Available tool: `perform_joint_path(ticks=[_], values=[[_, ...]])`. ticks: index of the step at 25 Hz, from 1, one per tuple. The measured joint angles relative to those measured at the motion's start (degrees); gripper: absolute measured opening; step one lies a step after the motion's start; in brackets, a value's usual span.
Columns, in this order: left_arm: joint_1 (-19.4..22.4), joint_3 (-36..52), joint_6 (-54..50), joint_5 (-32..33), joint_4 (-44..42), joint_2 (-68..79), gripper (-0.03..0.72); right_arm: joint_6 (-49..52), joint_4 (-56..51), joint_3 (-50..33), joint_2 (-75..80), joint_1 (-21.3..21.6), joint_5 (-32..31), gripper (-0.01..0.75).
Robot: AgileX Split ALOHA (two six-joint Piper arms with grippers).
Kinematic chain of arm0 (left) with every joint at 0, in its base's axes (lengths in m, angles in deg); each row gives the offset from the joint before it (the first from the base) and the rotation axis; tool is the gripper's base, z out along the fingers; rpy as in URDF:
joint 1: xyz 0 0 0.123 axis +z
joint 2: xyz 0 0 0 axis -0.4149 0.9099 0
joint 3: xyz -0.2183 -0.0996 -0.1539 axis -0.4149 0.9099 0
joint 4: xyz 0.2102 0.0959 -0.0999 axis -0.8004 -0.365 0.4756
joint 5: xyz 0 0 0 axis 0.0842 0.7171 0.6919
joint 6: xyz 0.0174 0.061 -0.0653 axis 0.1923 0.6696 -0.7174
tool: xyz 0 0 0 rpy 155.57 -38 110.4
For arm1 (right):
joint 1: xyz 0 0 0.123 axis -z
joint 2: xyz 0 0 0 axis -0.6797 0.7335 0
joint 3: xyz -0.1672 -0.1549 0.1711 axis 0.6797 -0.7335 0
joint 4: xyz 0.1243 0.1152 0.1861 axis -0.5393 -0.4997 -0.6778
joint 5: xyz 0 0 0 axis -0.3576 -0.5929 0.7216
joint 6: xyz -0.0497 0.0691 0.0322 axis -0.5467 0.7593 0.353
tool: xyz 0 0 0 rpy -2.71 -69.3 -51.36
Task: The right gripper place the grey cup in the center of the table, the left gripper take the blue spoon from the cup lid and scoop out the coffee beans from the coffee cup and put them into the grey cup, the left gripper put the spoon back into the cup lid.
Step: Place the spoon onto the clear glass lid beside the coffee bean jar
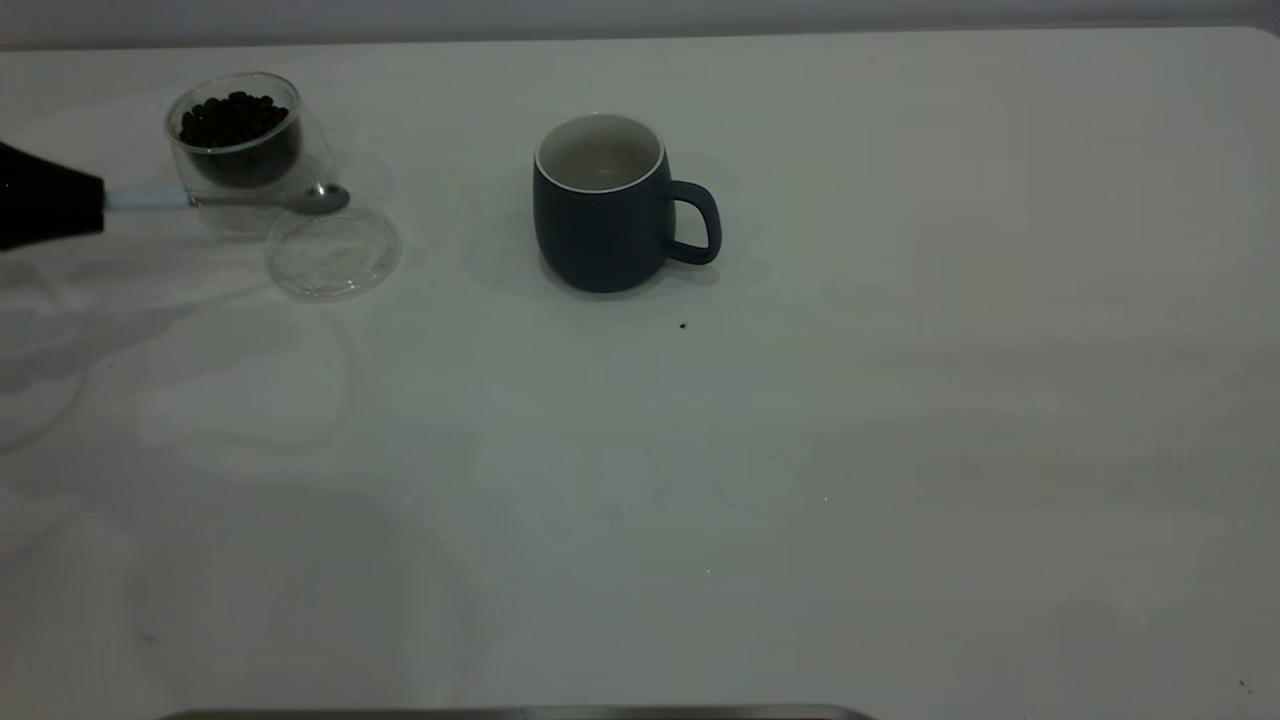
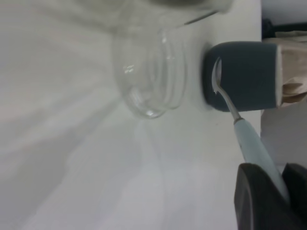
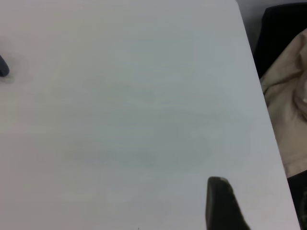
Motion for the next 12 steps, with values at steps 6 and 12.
perform_joint_path(ticks=[6, 12], values=[[0.00, 0.00, 0.00, -3.50, 1.49, 1.90, 0.131, 0.00, 0.00, 0.00, 0.00, 0.00, 0.00, 0.358], [0.00, 0.00, 0.00, -4.19, 4.36, 3.63, 0.131, 0.00, 0.00, 0.00, 0.00, 0.00, 0.00, 0.358]])
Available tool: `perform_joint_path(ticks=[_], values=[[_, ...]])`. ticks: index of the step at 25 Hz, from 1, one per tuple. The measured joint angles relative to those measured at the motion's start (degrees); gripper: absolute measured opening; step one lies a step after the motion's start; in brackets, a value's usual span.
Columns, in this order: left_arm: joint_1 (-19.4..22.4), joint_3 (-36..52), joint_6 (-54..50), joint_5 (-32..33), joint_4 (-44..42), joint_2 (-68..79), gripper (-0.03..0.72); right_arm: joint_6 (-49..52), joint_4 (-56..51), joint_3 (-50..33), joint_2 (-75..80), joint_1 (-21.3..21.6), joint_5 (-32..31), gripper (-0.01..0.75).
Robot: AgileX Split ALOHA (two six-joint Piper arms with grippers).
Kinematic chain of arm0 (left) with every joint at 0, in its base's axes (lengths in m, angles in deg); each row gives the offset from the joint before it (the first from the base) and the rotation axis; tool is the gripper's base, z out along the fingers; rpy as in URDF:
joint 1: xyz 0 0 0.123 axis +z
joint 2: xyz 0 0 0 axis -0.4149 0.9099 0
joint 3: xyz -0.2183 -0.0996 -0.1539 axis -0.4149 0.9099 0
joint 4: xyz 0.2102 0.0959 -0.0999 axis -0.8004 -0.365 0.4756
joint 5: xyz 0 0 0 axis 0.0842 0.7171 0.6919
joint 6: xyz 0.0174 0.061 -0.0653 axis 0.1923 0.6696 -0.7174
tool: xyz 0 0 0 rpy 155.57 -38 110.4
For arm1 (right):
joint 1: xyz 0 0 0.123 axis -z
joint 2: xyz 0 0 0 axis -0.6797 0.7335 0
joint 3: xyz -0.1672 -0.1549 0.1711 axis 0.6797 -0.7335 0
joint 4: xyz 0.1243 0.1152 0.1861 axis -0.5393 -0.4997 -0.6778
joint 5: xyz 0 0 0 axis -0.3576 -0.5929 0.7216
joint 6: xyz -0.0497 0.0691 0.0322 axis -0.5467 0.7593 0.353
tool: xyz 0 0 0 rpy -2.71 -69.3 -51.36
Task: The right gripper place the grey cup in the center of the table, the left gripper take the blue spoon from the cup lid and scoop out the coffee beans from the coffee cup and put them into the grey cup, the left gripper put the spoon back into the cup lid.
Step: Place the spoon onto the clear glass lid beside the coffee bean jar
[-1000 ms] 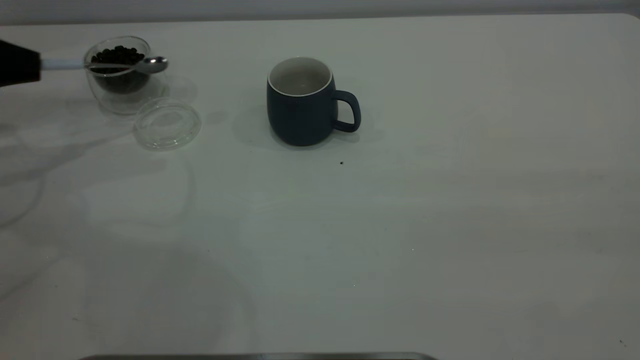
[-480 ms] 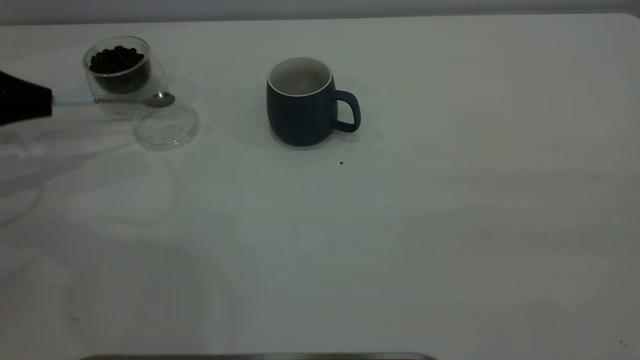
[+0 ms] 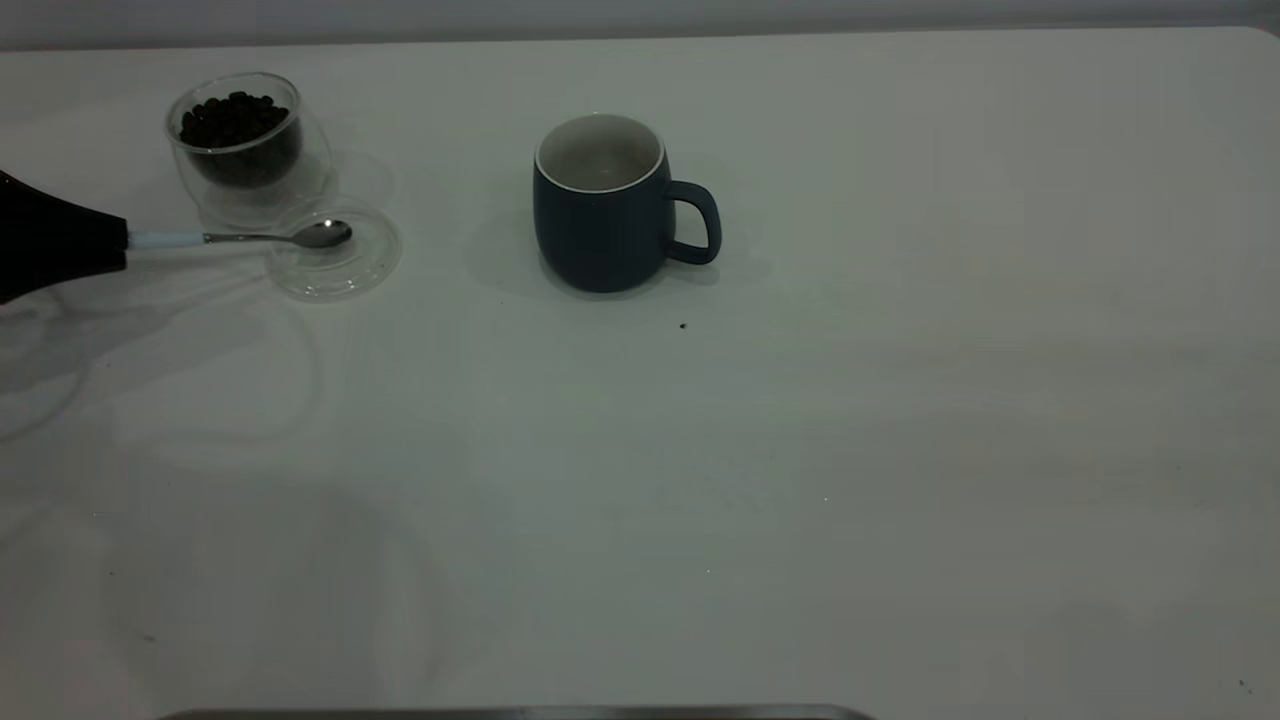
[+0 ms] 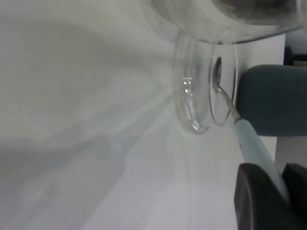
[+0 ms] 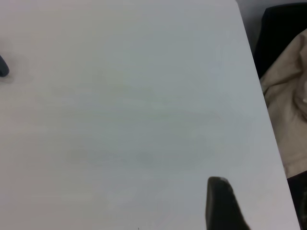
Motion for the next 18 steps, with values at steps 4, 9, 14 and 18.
perform_joint_path(ticks=[4, 9, 14, 18], values=[[0.00, 0.00, 0.00, -0.28, 0.54, 0.96, 0.131, 0.00, 0.00, 0.00, 0.00, 0.00, 0.00, 0.358], [-0.05, 0.00, 0.00, -0.33, 2.12, 1.03, 0.131, 0.00, 0.00, 0.00, 0.00, 0.00, 0.00, 0.358], [-0.05, 0.00, 0.00, -0.33, 3.40, 1.03, 0.131, 0.00, 0.00, 0.00, 0.00, 0.00, 0.00, 0.358], [-0.05, 0.00, -0.02, -0.27, 3.40, 1.03, 0.131, 0.00, 0.00, 0.00, 0.00, 0.00, 0.00, 0.358]])
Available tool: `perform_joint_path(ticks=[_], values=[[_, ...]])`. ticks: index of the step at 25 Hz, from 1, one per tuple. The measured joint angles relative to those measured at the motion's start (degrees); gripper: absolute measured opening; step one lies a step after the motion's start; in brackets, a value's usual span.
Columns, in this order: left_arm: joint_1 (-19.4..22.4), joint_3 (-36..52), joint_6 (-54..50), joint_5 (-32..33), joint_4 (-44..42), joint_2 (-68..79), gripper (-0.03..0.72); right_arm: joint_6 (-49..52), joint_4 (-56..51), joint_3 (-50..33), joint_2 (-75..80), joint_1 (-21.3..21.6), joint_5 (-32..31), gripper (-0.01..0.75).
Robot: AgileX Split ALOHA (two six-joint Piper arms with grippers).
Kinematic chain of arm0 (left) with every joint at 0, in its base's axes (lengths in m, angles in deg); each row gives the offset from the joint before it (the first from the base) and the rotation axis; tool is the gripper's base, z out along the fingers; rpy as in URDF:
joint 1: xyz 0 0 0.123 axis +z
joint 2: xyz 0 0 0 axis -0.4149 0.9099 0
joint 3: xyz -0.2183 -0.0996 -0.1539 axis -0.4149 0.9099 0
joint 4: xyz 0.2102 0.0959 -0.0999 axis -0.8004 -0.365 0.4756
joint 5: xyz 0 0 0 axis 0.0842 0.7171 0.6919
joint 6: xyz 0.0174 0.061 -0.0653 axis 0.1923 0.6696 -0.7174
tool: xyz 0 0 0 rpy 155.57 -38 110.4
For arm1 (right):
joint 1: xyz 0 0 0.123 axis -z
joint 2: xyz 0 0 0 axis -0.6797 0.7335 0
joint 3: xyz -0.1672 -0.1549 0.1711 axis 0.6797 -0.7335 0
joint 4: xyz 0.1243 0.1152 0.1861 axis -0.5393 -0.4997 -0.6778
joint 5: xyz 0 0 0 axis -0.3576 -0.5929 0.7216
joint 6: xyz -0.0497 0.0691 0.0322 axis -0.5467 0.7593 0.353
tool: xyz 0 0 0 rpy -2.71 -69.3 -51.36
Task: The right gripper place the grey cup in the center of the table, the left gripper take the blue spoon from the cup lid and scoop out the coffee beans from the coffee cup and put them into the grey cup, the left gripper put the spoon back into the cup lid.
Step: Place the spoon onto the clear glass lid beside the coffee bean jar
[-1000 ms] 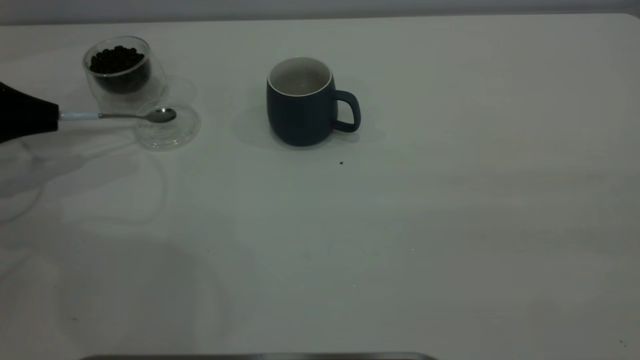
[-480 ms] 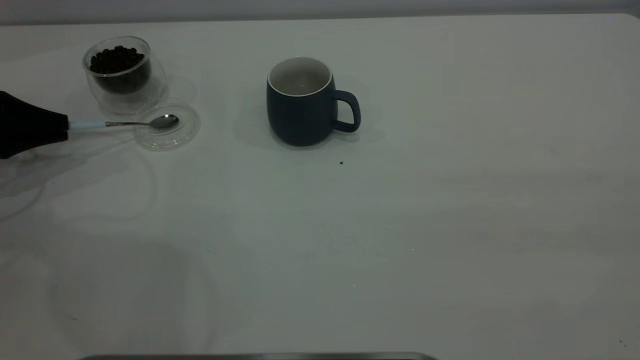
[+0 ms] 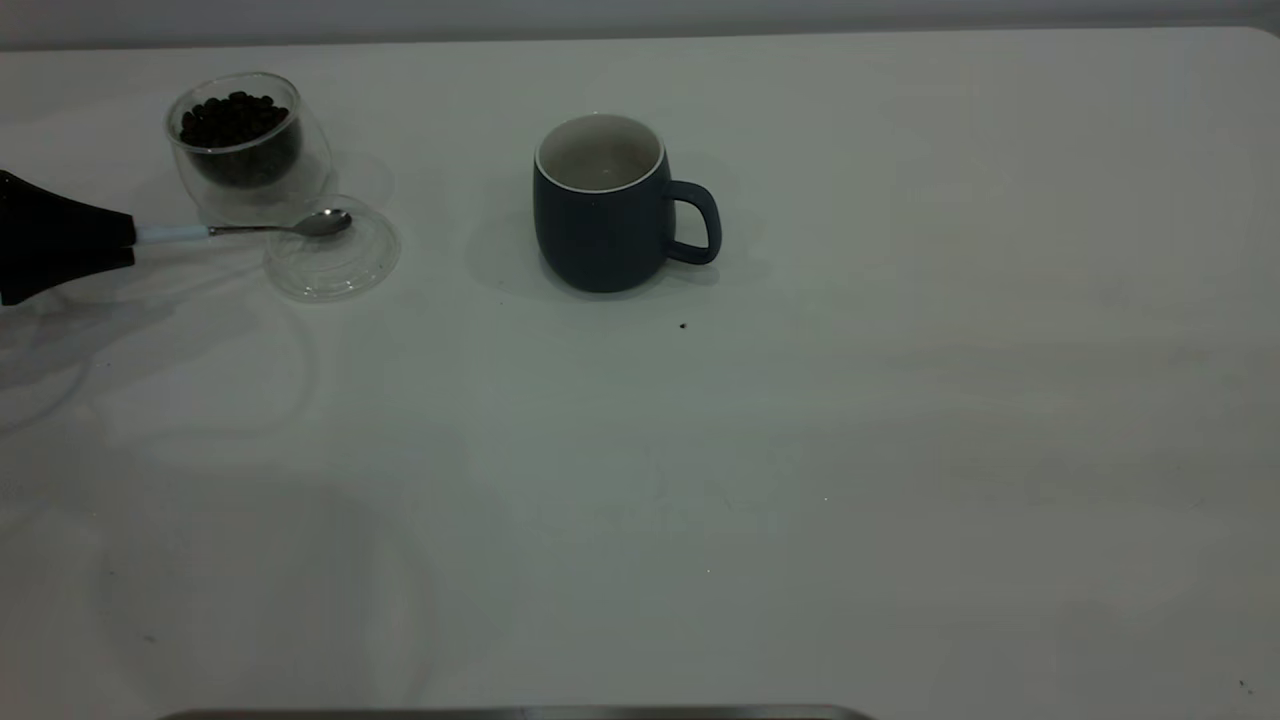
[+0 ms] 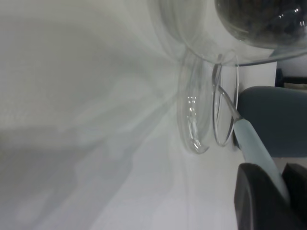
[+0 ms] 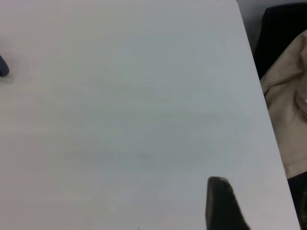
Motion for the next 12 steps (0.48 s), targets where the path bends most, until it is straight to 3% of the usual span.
perform_joint_path(ticks=[12], values=[[-3.85, 0.00, -0.86, -0.82, 0.00, 0.00, 0.131, 0.00, 0.00, 0.00, 0.00, 0.02, 0.00, 0.358]])
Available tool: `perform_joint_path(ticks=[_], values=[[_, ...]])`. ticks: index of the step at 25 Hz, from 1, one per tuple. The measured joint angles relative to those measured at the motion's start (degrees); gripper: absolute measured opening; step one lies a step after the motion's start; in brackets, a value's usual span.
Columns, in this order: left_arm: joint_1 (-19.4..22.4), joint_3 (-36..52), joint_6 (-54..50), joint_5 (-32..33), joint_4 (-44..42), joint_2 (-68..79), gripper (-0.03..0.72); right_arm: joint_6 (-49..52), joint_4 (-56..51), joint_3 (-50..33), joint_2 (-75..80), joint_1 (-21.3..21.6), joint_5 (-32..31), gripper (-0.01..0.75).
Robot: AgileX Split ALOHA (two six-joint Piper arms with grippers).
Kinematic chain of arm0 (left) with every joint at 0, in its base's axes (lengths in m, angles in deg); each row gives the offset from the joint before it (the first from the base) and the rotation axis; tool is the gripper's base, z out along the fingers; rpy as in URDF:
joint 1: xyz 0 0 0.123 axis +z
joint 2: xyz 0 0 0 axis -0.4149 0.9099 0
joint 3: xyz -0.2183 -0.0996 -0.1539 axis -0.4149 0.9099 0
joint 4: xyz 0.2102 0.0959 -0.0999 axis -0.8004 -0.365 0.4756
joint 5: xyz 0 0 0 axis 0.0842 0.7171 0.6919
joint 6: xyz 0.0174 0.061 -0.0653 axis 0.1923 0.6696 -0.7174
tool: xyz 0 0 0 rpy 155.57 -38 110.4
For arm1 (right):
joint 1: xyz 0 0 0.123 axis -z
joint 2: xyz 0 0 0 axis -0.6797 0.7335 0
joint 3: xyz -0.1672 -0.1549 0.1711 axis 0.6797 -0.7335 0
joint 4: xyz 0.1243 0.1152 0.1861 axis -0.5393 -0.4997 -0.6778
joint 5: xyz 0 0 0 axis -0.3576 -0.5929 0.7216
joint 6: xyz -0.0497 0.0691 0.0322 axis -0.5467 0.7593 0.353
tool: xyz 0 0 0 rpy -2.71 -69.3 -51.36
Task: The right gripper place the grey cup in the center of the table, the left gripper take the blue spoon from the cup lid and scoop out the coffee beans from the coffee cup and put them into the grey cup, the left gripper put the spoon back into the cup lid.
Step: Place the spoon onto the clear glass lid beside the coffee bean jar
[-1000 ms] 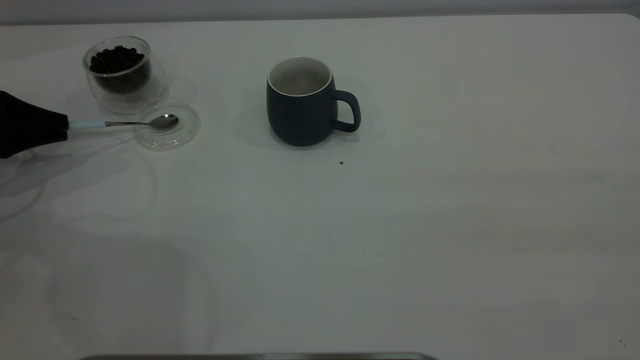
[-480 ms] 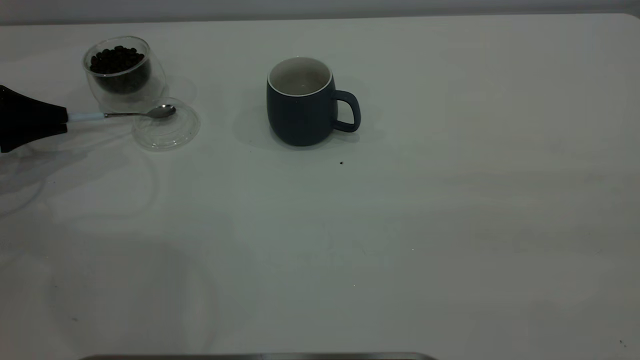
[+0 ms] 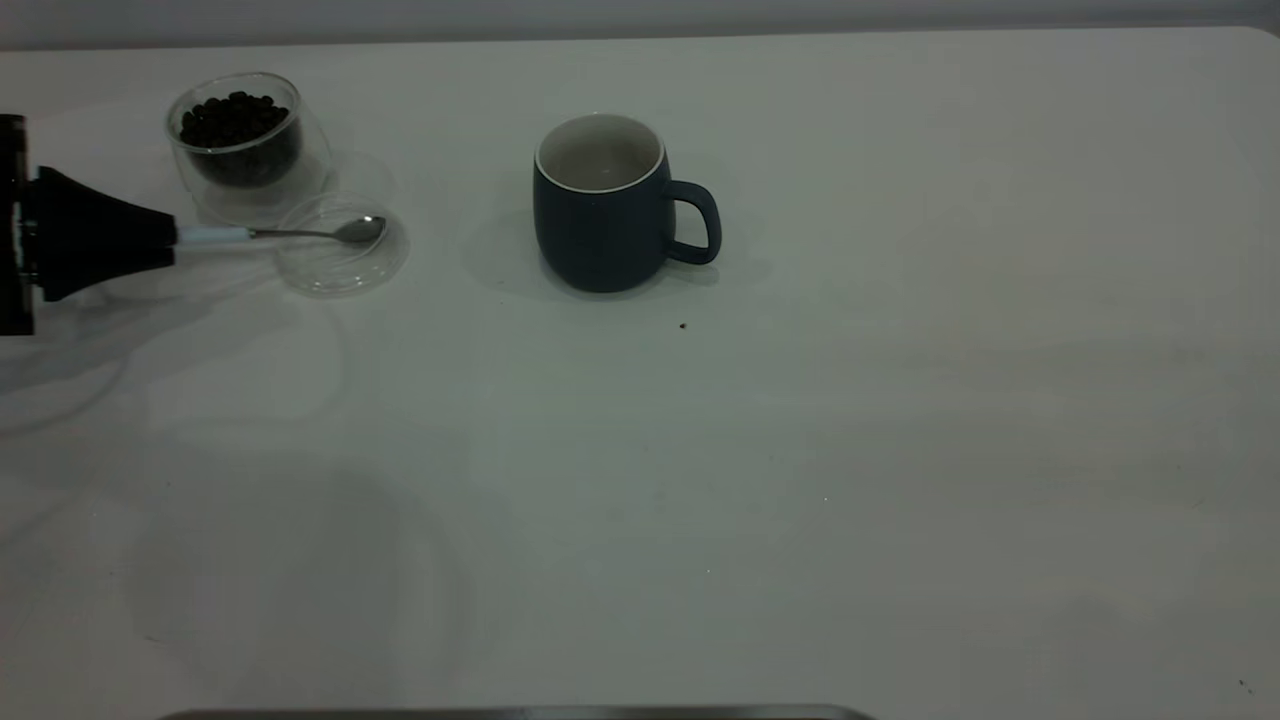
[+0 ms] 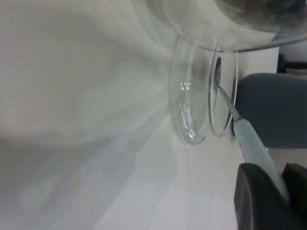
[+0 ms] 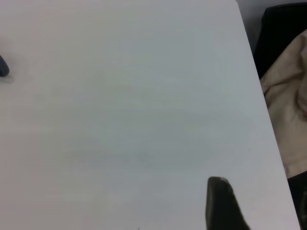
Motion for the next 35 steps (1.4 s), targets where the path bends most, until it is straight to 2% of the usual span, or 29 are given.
perform_joint_path(ticks=[17, 19, 27, 30, 35], values=[[-0.16, 0.00, -0.01, -1.13, 0.00, 0.00, 0.146, 0.00, 0.00, 0.00, 0.00, 0.00, 0.00, 0.358], [-0.16, 0.00, -0.30, -1.13, 0.00, 0.00, 0.181, 0.00, 0.00, 0.00, 0.00, 0.00, 0.00, 0.358], [-0.16, 0.00, -1.55, -0.65, 0.06, 0.00, 0.514, 0.00, 0.00, 0.00, 0.00, 0.00, 0.00, 0.358], [-0.16, 0.00, -1.60, 0.34, 1.08, 0.00, 0.572, 0.00, 0.00, 0.00, 0.00, 0.00, 0.00, 0.358], [-0.08, 0.00, -1.60, 0.88, 2.04, 0.00, 0.582, 0.00, 0.00, 0.00, 0.00, 0.00, 0.00, 0.358]])
